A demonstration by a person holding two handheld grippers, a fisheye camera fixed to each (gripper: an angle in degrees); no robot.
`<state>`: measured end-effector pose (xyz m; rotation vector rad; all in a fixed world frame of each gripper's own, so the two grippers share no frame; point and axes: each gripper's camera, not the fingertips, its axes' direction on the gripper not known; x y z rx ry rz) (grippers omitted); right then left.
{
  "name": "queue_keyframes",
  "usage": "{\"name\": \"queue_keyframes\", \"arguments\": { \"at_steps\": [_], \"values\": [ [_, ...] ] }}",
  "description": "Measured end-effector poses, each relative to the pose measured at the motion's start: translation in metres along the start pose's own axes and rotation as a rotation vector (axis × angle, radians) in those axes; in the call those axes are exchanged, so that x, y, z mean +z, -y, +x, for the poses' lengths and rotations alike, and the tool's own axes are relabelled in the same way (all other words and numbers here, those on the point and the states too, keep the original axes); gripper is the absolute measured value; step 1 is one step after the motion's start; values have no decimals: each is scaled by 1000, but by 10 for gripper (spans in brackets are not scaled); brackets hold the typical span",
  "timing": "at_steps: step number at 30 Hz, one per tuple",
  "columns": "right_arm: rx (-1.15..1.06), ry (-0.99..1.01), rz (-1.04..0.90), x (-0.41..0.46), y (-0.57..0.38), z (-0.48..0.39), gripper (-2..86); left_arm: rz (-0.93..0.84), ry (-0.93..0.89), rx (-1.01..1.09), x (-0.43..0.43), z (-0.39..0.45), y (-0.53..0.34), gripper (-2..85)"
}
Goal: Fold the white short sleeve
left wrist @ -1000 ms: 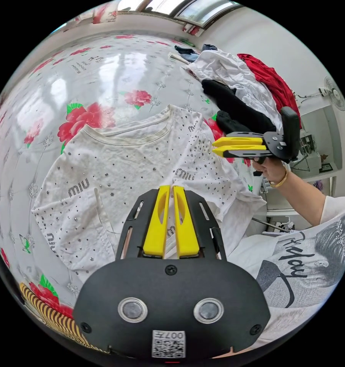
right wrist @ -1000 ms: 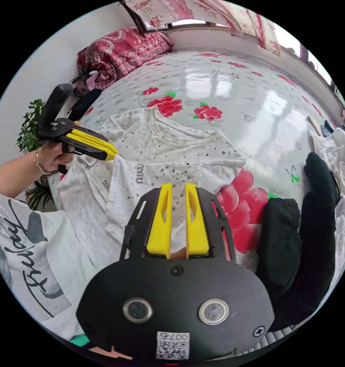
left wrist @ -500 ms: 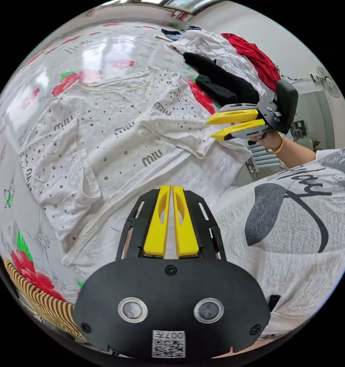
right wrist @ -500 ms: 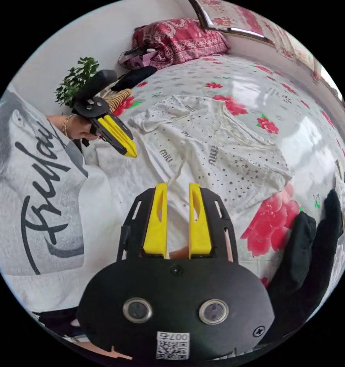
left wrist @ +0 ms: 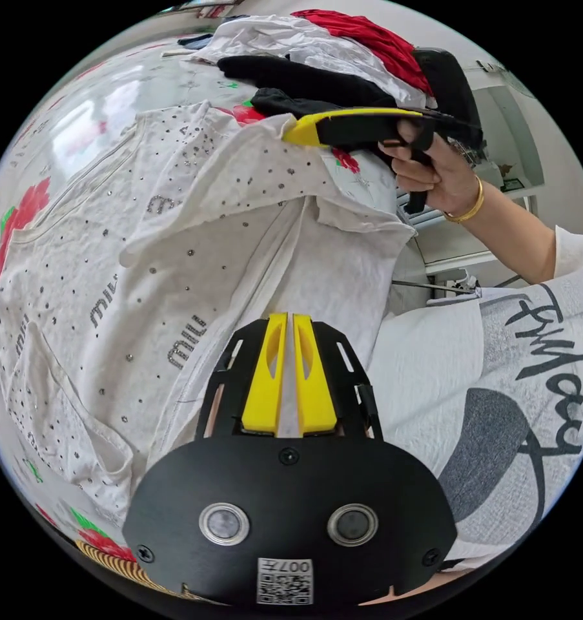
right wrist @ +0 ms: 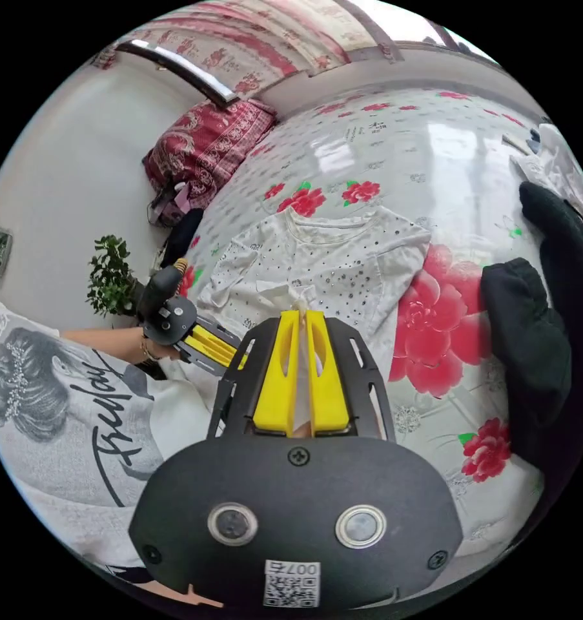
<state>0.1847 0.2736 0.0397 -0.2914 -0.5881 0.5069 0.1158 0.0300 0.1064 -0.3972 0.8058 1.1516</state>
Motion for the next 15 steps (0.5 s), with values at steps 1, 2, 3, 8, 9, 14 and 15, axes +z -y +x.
{"name": "queue_keyframes", "arguments": {
  "at_steps": [1, 2, 3, 8, 9, 14, 15],
  "values": [
    [16, 13, 26, -6, -2, 5, 0, 7, -27, 5, 1, -6, 5, -9],
    [10, 13, 31, -9, -3, 6, 0, 18, -43, -11, 0, -11, 6, -9],
    [1, 9, 27, -9, -4, 5, 0, 42, -81, -65, -3, -24, 9, -10],
    [-193, -124, -191, 32, -14, -19, 6, 179, -224, -295, -13, -65, 6, -10],
    [-215, -141, -233, 41, -17, -21, 7, 181, -238, -339, -11, -72, 5, -10],
    [-399, -296, -405, 82, -36, -41, 32, 226, -248, -426, -13, -76, 5, -10],
    [-414, -305, -428, 83, -37, -44, 34, 240, -205, -437, -19, -72, 4, -10]
  ]
}}
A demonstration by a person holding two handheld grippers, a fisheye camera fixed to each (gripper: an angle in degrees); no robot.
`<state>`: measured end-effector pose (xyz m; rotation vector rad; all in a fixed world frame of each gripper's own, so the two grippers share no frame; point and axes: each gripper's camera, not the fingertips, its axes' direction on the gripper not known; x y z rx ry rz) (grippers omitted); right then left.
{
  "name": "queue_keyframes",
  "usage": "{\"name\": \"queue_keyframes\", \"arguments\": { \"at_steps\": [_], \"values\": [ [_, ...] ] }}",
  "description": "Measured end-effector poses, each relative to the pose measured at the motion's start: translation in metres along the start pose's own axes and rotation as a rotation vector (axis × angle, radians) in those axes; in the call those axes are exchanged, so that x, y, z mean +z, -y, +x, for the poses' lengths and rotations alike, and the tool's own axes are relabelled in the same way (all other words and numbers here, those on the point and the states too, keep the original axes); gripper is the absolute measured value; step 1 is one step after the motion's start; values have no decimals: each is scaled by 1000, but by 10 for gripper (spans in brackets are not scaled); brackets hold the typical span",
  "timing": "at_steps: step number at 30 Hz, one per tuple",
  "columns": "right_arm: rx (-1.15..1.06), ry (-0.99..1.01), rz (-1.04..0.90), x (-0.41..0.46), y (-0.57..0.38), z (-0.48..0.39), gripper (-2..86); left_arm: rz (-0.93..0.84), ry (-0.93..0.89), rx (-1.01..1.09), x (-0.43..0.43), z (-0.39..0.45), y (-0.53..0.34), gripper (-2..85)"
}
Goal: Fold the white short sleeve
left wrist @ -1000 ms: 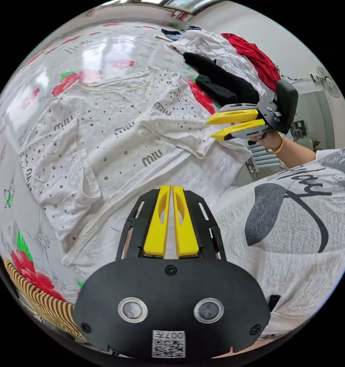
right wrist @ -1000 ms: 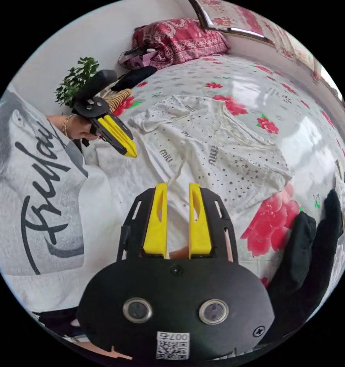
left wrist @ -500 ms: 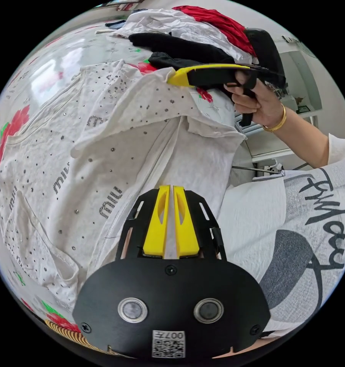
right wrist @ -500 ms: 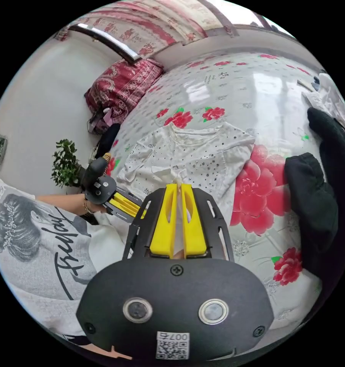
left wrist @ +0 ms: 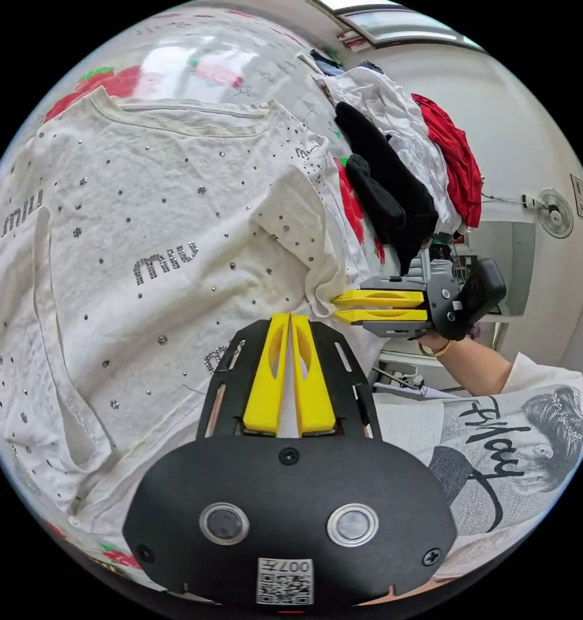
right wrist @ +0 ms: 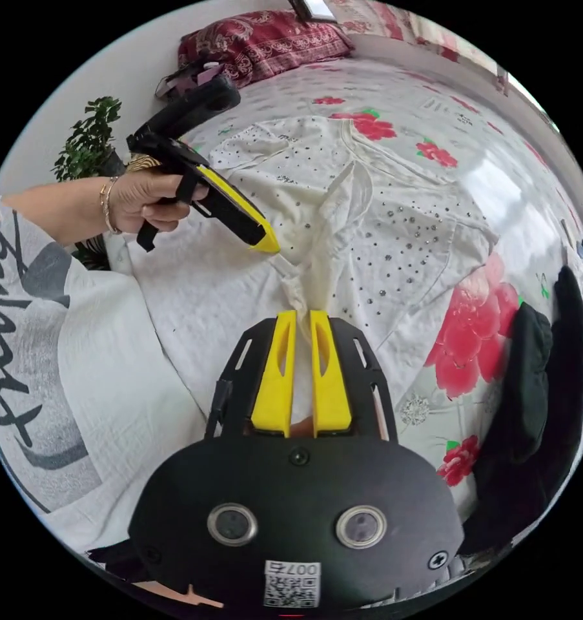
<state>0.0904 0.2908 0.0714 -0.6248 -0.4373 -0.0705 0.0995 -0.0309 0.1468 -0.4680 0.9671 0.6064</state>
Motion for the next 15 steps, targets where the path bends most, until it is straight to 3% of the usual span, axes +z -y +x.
{"name": "queue_keyframes", "arguments": {
  "at_steps": [4, 8, 11, 15],
  "values": [
    [49, 11, 50, -30, -14, -3, 51, 90, 106, 14, -39, 17, -31, -9],
    [375, 114, 168, -62, -84, 31, 70, 204, 249, -61, -82, 23, -106, -2],
    [573, 128, 150, -63, -144, 45, 76, 269, 374, -256, -103, 16, -186, 21],
    [638, 88, 59, -53, -179, 39, 84, 280, 418, -468, -99, 9, -267, 56]
  ]
}}
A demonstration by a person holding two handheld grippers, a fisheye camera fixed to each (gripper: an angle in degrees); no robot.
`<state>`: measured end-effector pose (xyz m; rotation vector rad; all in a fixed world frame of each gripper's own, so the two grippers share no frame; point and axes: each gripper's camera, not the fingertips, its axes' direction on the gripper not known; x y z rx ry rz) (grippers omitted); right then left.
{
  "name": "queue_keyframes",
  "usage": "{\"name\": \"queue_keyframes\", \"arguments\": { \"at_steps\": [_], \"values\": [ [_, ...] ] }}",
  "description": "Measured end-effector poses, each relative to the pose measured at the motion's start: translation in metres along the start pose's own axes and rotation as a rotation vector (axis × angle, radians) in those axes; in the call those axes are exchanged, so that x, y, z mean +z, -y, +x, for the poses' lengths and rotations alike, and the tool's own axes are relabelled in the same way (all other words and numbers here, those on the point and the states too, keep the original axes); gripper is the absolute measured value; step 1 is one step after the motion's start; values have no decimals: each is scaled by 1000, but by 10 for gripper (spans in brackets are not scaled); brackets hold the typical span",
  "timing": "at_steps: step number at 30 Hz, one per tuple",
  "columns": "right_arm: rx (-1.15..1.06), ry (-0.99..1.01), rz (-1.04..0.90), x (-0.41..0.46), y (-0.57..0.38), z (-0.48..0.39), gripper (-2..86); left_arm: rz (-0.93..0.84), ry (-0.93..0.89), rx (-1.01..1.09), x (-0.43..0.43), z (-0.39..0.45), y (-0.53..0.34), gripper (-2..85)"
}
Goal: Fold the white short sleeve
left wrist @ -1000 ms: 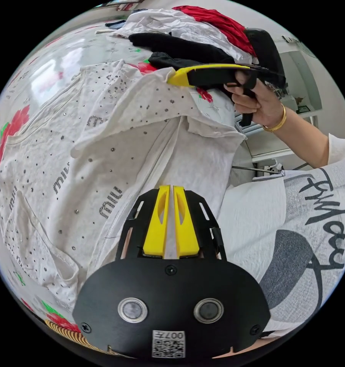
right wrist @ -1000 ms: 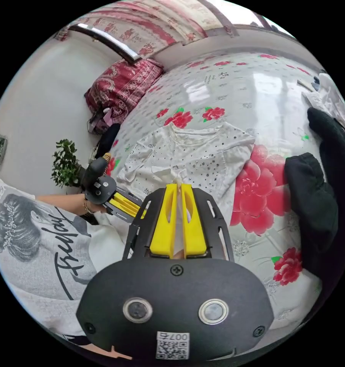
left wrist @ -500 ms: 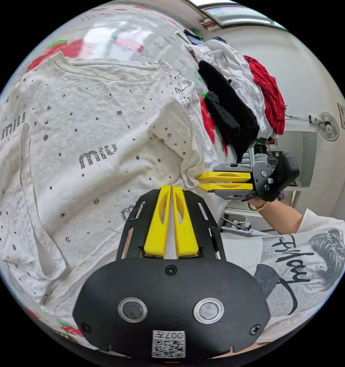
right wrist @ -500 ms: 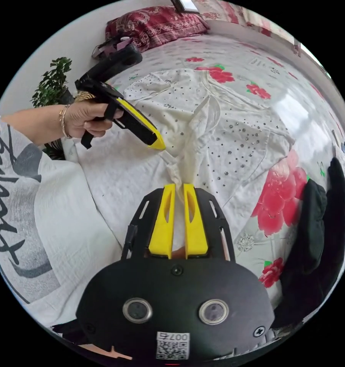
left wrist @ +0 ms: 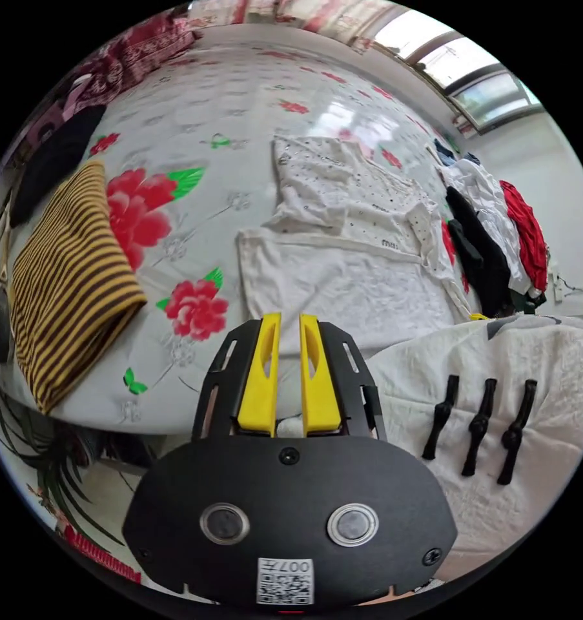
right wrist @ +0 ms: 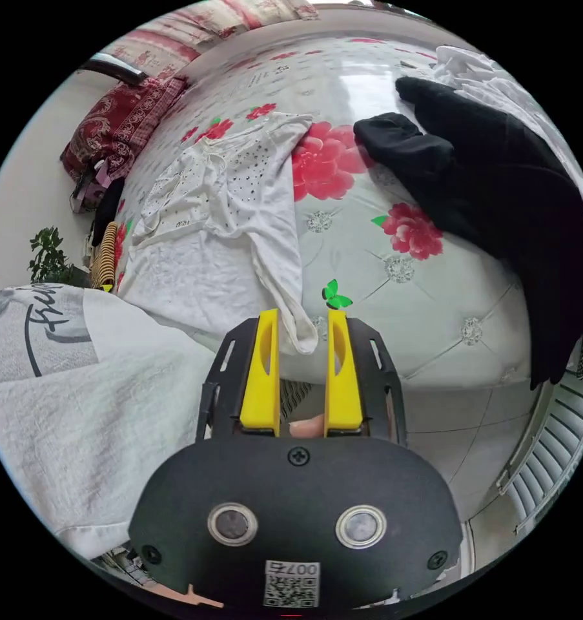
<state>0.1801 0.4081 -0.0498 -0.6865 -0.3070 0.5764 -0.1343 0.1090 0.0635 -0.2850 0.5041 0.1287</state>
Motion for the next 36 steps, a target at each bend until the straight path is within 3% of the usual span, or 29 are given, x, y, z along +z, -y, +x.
{"name": "queue_keyframes", "arguments": {
  "at_steps": [3, 5, 11, 15, 18, 22, 28, 36],
  "values": [
    [-68, -87, 14, -2, 1, -17, 89, -8, -25, -45, 11, 0, -14, 66],
    [-171, -156, 168, -19, 16, -49, 88, 1, -52, -48, 18, 8, -13, 70],
    [-293, -16, 233, 9, 97, -115, 89, -61, -26, -6, 49, 31, 0, 64],
    [-210, 15, 182, 51, 136, -128, 80, -58, 15, 15, 51, 42, 2, 40],
    [-363, 82, -25, 91, 145, -169, 74, -58, 9, 25, 51, 47, 1, 40],
    [-561, -34, 47, 74, 125, -202, 53, -61, 15, 46, 51, 54, -1, 39],
    [-406, -286, 158, 33, 158, -159, 32, -70, 1, 31, 52, 59, 4, 32],
    [-264, -308, 91, 46, 200, -120, 36, -104, 2, -16, 53, 61, 15, -2]
  ]
}}
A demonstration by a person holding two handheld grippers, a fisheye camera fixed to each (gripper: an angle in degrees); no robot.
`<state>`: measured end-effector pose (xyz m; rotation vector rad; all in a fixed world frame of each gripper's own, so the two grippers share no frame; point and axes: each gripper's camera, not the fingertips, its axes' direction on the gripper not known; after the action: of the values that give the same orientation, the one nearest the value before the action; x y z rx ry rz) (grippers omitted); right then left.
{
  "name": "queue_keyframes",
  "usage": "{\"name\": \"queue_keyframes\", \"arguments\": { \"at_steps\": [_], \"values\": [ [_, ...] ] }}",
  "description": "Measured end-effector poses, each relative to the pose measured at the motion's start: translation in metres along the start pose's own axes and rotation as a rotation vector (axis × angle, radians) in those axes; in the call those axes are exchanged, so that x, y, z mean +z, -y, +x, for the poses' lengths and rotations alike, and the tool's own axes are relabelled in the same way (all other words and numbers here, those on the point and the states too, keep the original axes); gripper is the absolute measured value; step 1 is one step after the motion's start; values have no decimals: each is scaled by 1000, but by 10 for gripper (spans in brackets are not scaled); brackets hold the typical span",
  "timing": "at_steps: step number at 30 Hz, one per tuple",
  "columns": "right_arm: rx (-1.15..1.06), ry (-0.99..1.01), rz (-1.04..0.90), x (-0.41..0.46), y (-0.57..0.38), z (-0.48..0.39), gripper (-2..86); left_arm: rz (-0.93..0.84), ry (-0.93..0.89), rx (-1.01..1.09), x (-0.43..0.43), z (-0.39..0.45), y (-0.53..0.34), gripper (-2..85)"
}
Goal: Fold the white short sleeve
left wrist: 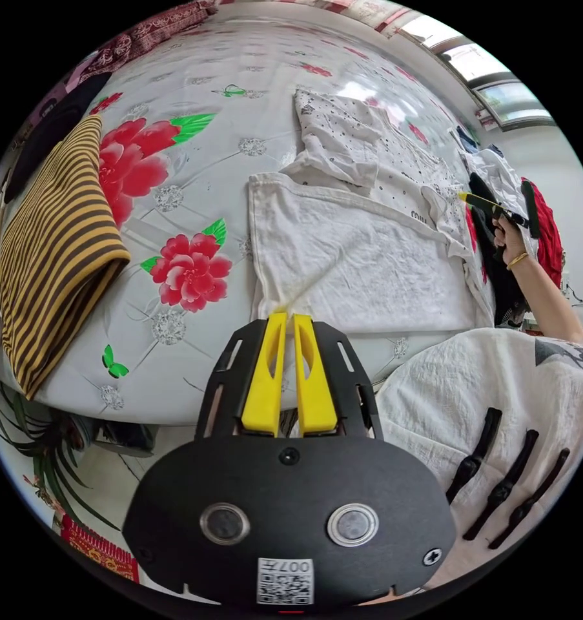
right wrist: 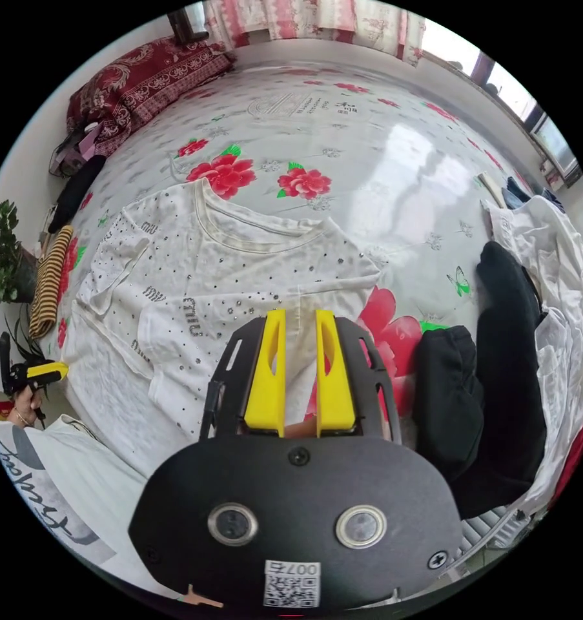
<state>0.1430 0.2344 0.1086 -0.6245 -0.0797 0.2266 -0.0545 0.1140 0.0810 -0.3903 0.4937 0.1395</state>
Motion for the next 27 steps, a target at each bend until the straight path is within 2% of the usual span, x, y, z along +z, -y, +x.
{"name": "queue_keyframes", "arguments": {
  "at_steps": [3, 6, 12, 15, 21, 23, 27],
  "values": [
    [-42, -27, -67, 18, 7, -8, 31, -1, -15, -40, 0, -3, 1, -7],
    [-72, -3, -36, 15, 6, -5, 20, -7, -28, -69, -1, -5, 2, -8],
    [81, -31, 19, 5, -9, 38, 13, -22, -8, -83, -2, -3, 3, -9],
    [114, 23, 15, 4, -13, 51, 26, -33, -1, -75, -2, -3, 3, -8],
    [123, 110, 128, -42, -55, 47, 60, -4, -17, -11, -19, -1, -8, 4],
    [85, 232, 111, -59, -92, 39, 76, 19, -8, -1, -28, -3, -16, 16],
    [72, 315, 17, -69, -160, 24, 95, 53, -16, 0, -34, -17, -28, 50]
  ]
}}
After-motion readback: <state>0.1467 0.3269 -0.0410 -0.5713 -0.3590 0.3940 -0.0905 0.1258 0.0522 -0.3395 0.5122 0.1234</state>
